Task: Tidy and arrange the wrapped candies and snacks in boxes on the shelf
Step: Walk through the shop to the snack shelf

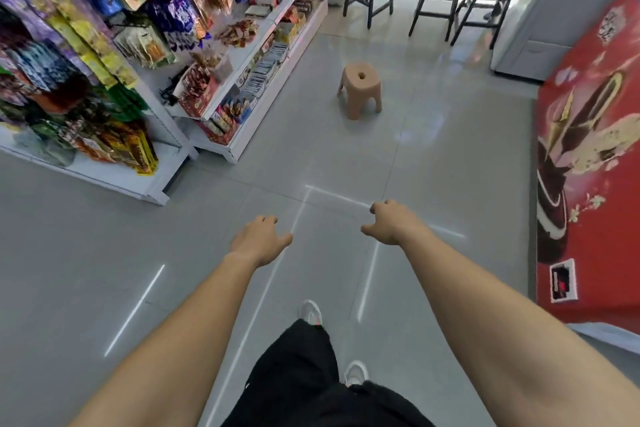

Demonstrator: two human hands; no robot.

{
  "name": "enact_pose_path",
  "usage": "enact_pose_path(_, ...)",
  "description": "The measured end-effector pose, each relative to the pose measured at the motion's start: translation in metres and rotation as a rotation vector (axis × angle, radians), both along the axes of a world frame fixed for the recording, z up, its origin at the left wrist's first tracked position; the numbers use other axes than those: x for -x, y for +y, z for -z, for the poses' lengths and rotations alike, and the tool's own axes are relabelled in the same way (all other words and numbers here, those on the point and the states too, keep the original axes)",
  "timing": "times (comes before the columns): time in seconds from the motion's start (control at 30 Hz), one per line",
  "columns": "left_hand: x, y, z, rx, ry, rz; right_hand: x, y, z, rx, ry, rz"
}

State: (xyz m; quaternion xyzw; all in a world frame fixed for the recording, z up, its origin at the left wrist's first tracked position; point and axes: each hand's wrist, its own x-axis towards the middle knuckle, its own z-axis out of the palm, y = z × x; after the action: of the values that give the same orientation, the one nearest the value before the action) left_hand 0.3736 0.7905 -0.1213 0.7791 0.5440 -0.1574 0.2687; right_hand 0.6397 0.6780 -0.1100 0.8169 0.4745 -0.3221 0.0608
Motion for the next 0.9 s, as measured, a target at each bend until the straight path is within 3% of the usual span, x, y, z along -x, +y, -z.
enact_pose_path(0.3, -0.114, 0.211, 0.011, 0.011, -0.041, 0.062, -0.092, 0.205, 0.004, 0.041, -0.028, 0.023)
enact_pose_path(0.53, -0.195, 0.363, -0.012, -0.004, -0.091, 0.069, -0.152, 0.360, -0.016, -0.057, -0.021, 0.046)
enact_pose_path(0.9, -0.325, 0.574, 0.015, 0.021, 0.049, 0.120, -0.293, 0.574, 0.034, 0.017, 0.054, 0.016)
